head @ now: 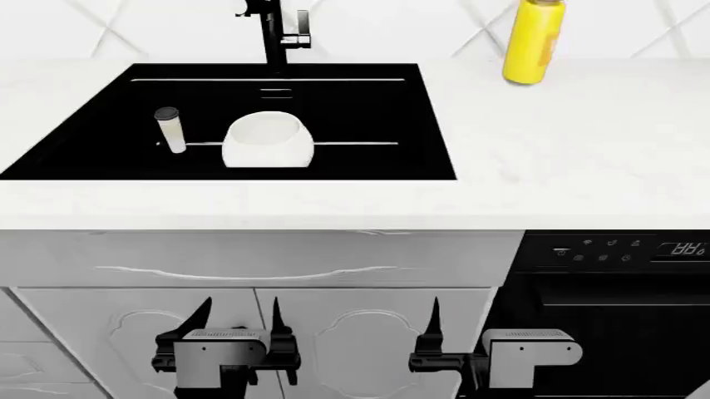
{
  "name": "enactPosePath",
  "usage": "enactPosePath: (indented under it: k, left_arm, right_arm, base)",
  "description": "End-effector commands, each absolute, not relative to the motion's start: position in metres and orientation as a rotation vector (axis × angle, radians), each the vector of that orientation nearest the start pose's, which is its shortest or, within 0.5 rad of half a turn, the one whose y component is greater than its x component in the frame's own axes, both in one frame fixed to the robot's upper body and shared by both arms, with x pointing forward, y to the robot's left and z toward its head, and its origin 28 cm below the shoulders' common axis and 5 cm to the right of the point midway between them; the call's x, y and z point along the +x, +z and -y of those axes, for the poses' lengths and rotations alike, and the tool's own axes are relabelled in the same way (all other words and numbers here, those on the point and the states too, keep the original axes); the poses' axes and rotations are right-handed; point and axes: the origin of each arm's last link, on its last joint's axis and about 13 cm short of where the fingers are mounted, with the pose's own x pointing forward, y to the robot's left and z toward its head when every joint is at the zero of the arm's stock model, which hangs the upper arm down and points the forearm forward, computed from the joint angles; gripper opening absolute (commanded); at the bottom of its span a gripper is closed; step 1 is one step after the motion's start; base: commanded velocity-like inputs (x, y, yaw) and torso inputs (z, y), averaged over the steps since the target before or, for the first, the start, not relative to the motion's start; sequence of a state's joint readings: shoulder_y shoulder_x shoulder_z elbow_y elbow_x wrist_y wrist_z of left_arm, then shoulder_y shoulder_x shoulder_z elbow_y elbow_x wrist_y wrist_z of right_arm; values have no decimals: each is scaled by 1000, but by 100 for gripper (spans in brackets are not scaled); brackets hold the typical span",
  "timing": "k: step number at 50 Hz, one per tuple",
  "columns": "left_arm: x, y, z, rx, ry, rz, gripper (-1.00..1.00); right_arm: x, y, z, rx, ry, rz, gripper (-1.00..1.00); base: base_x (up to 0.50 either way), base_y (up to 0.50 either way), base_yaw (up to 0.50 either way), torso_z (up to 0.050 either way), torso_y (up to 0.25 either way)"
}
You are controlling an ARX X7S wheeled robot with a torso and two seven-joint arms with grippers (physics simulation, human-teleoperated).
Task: Pick the cup and bowl from the sink and place them on the counter for drying.
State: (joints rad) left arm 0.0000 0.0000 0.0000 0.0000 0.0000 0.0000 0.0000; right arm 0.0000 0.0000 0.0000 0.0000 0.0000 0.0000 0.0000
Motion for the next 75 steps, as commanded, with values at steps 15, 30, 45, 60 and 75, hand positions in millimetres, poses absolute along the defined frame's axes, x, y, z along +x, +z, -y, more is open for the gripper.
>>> enactPosePath:
  k: [15,30,45,60,75]
  left_arm:
    - [210,11,-205,-19,5,-14,100]
    - [207,11,-208,-5,0,-20,100]
    - [210,11,-206,-2,7,-25,100]
    - [208,13,-206,27,-12,9,100]
    - [206,13,-207,6,-18,31,100]
  right_arm:
    - [210,14,94,-42,21,17,100]
    - [212,14,95,-27,-1,10,100]
    - [213,13,95,-30,-7,0,100]
    - [214,12,95,-14,-21,-9,100]
    - [216,11,95,-11,-9,-22,100]
  base:
    - [0,0,0,0,0]
    - [0,449,0,0,0]
    - [65,434,0,0,0]
    - [114,134,0,0,0]
    - [0,0,0,45,0]
